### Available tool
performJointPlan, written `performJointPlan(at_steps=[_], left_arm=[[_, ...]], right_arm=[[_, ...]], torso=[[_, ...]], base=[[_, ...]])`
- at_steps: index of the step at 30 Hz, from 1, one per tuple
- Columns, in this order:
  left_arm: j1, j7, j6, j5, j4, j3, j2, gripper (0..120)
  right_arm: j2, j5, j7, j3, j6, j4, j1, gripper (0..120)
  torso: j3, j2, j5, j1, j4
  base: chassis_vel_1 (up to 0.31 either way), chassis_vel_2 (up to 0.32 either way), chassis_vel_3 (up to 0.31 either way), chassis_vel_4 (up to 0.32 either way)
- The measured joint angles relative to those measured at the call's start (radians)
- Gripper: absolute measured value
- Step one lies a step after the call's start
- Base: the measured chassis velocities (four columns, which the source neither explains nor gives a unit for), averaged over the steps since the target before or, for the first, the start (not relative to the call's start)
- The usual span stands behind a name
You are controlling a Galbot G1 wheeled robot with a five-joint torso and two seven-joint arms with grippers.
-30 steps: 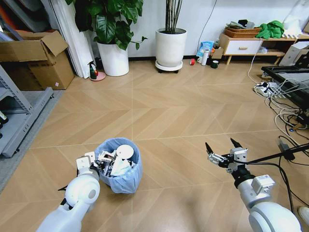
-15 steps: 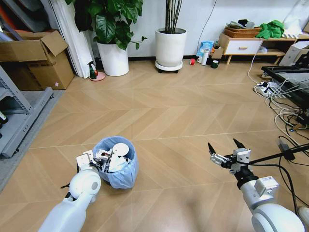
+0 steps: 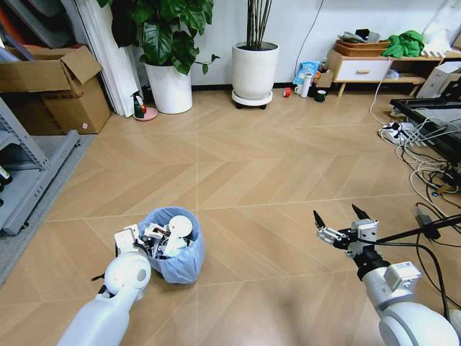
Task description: Pick up the trash bin and place the garbage on the floor into it.
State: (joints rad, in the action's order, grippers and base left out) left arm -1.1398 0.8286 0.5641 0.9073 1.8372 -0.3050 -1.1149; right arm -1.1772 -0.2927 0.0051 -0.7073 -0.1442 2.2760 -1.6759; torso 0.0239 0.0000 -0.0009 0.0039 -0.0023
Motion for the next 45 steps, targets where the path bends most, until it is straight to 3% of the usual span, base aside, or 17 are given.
performJointPlan(at_steps=[3, 7, 9, 11, 16, 19, 22, 23, 24, 27, 28, 31, 37, 45], left_arm=[[-0.006, 0.002, -0.001, 0.003, 0.013, 0.000, 0.001, 45], [-0.031, 0.008, -0.003, 0.012, 0.051, -0.009, 0.007, 66], [-0.038, 0.009, -0.007, 0.013, 0.061, -0.012, 0.009, 69], [-0.053, 0.016, -0.035, 0.010, 0.085, -0.019, 0.015, 81], [-0.077, 0.017, -0.087, -0.003, 0.133, -0.040, 0.016, 95], [-0.112, -0.016, -0.111, -0.043, 0.188, -0.063, 0.013, 102], [-0.202, -0.129, -0.109, -0.194, 0.290, -0.097, -0.001, 109], [-0.202, -0.129, -0.109, -0.194, 0.290, -0.097, -0.001, 109], [-0.228, -0.171, -0.108, -0.264, 0.316, -0.106, -0.008, 111], [-0.337, -0.334, -0.164, -0.584, 0.383, -0.140, -0.066, 114], [-0.337, -0.334, -0.164, -0.584, 0.383, -0.140, -0.066, 114], [-0.395, -0.366, -0.195, -0.719, 0.423, -0.134, -0.111, 115], [-0.426, -0.367, -0.200, -0.769, 0.454, -0.116, -0.149, 110], [-0.447, -0.382, -0.219, -0.819, 0.461, -0.117, -0.150, 100]], right_arm=[[0.002, -0.006, 0.000, -0.004, -0.001, 0.004, 0.000, 100], [0.008, -0.019, 0.000, -0.010, -0.005, 0.009, 0.003, 100], [0.009, -0.021, 0.000, -0.011, -0.006, 0.009, 0.004, 100], [0.011, -0.026, 0.000, -0.015, -0.008, 0.012, 0.006, 100], [0.002, -0.051, 0.010, -0.024, -0.027, 0.030, 0.006, 100], [-0.010, -0.076, 0.022, -0.035, -0.047, 0.047, -0.001, 100], [-0.016, -0.082, 0.030, -0.057, -0.051, 0.051, -0.015, 100], [-0.016, -0.082, 0.030, -0.057, -0.051, 0.051, -0.015, 100], [-0.010, -0.084, 0.032, -0.061, -0.052, 0.049, -0.018, 100], [0.039, -0.099, 0.037, -0.077, -0.068, 0.038, -0.019, 100], [0.039, -0.099, 0.037, -0.077, -0.068, 0.038, -0.019, 100], [0.061, -0.118, 0.042, -0.080, -0.094, 0.039, -0.017, 100], [0.055, -0.119, 0.042, -0.077, -0.108, 0.044, -0.026, 100], [0.042, -0.116, 0.041, -0.073, -0.108, 0.045, -0.024, 100]], torso=[[0.000, 0.000, 0.0004, 0.000, -0.0001], [0.000, 0.000, 0.0003, 0.000, 0.0000], [0.000, 0.000, 0.0002, 0.000, 0.0000], [0.000, 0.000, 0.0003, 0.000, 0.0000], [0.000, 0.000, 0.0001, 0.000, 0.0000], [0.000, 0.000, 0.0002, 0.000, -0.0001], [0.000, 0.000, 0.0004, 0.000, 0.0000], [0.000, 0.000, 0.0004, 0.000, 0.0000], [0.000, 0.000, 0.0004, 0.000, -0.0001], [0.000, 0.000, 0.0002, 0.000, 0.0002], [0.000, 0.000, 0.0002, 0.000, 0.0002], [0.000, 0.000, 0.0008, 0.000, 0.0002], [0.000, 0.000, 0.0004, 0.000, 0.0000], [0.000, 0.000, 0.0002, 0.000, 0.0000]], base=[[0.000, 0.000, 0.000, 0.000], [0.000, 0.000, 0.000, 0.000], [0.000, 0.000, 0.000, 0.000], [0.000, 0.000, 0.000, 0.000], [0.000, 0.000, 0.000, 0.000], [0.000, 0.000, 0.000, 0.000], [0.000, 0.000, 0.000, 0.000], [0.000, 0.000, 0.000, 0.000], [0.000, 0.000, 0.000, 0.000], [0.000, 0.000, 0.000, 0.000], [0.000, 0.000, 0.000, 0.000], [0.000, 0.000, 0.000, 0.000], [0.000, 0.000, 0.000, 0.000], [-0.002, -0.005, 0.005, 0.007]])
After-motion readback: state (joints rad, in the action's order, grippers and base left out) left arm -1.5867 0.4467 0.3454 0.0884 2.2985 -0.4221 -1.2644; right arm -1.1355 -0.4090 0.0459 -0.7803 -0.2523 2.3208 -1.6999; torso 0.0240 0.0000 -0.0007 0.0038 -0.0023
